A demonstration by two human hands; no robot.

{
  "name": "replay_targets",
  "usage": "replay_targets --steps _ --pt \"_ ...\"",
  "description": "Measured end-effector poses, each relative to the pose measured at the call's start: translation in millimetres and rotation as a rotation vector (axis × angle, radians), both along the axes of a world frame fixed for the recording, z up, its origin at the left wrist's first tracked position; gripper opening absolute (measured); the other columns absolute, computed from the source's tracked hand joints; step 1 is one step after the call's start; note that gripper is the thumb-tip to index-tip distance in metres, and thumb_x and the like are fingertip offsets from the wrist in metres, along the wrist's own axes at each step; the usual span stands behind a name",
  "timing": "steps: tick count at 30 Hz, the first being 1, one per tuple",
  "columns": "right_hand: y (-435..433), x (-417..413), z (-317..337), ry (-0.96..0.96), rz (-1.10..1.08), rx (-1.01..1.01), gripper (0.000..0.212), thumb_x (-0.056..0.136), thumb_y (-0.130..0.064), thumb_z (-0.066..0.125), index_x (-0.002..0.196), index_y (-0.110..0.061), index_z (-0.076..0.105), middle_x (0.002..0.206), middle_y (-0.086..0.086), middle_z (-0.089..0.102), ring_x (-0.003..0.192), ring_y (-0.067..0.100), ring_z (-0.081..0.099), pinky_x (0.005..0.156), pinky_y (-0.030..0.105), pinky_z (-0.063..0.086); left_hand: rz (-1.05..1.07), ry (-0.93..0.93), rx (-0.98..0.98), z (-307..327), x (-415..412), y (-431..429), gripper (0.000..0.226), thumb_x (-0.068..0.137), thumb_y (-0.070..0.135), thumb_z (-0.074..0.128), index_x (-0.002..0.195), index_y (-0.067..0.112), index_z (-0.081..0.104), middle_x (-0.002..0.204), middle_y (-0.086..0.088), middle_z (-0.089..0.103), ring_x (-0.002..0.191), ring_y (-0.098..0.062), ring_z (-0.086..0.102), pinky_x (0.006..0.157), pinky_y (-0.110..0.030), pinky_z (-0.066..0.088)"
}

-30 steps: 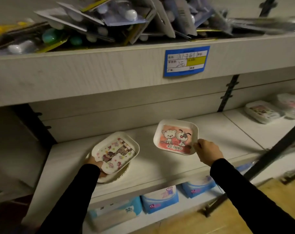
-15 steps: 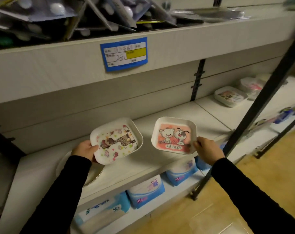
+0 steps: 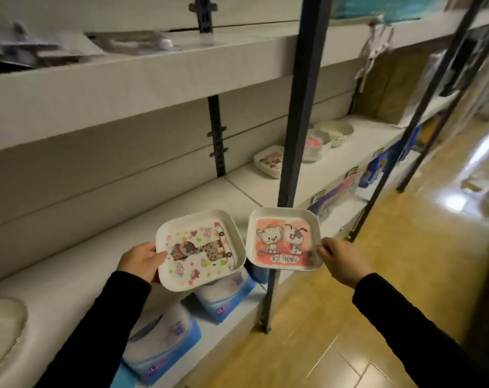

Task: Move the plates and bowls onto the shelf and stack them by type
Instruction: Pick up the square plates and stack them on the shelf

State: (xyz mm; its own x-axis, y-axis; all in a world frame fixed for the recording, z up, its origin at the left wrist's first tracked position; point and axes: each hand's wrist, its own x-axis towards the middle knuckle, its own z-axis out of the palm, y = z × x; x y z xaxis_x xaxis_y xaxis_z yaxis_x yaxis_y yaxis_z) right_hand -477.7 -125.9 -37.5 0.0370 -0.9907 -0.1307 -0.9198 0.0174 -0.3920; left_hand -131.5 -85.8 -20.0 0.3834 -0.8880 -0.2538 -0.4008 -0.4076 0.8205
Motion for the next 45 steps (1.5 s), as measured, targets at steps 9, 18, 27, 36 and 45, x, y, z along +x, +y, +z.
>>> replay_targets --steps 9,18,27,36,45 --pt "-39.2 -151.6 -11.8 0.023 -0.117 -0.004 0.024 0.096 -0.026 0.040 0.077 -0.013 0.047 0.077 0.013 0.058 0.071 0.030 0.051 0.060 0.031 0.032 -0.161 -0.070 -0.007 -3.2 -151.6 -62.2 0.024 0.089 0.008 0.054 0.110 0.001 0.063 0.100 -0.019 0.069 0.091 -0.033 0.064 0.079 -0.043 0.053" --pt "-79.7 -250.9 -11.9 -0.021 -0.223 -0.008 0.028 0.096 -0.025 0.040 0.074 -0.011 0.050 0.067 0.010 0.054 0.066 0.029 0.051 0.059 0.033 0.035 -0.265 -0.071 0.018 4.1 -270.9 -129.5 0.013 0.090 0.013 0.053 0.096 0.003 0.061 0.098 -0.022 0.066 0.091 -0.036 0.063 0.074 -0.039 0.047" --pt "-163.6 -306.6 -11.0 -0.032 -0.239 0.016 0.030 0.096 -0.028 0.038 0.082 -0.009 0.056 0.074 0.011 0.060 0.069 0.032 0.058 0.061 0.034 0.043 -0.226 -0.055 -0.008 7.2 -320.2 -224.3 0.026 0.089 0.013 0.054 0.111 0.000 0.060 0.107 -0.022 0.068 0.097 -0.036 0.065 0.086 -0.052 0.053" --pt "-281.0 -330.0 -7.3 0.021 -0.070 0.005 0.032 0.096 -0.032 0.039 0.090 -0.008 0.060 0.080 0.007 0.061 0.076 0.029 0.059 0.058 0.034 0.039 0.000 -0.053 -0.001 8.4 -331.8 -301.9 0.024 0.092 0.014 0.051 0.112 0.005 0.059 0.111 -0.020 0.066 0.102 -0.037 0.063 0.087 -0.053 0.053" --pt "-396.9 -300.0 1.6 -0.028 0.240 0.038 0.026 0.096 -0.032 0.040 0.077 -0.018 0.048 0.102 0.015 0.068 0.094 0.032 0.061 0.070 0.033 0.041 0.314 -0.083 -0.016 25.1 -327.3 -320.2 0.026 0.091 0.011 0.052 0.113 0.000 0.060 0.105 -0.019 0.068 0.097 -0.037 0.066 0.086 -0.050 0.054"
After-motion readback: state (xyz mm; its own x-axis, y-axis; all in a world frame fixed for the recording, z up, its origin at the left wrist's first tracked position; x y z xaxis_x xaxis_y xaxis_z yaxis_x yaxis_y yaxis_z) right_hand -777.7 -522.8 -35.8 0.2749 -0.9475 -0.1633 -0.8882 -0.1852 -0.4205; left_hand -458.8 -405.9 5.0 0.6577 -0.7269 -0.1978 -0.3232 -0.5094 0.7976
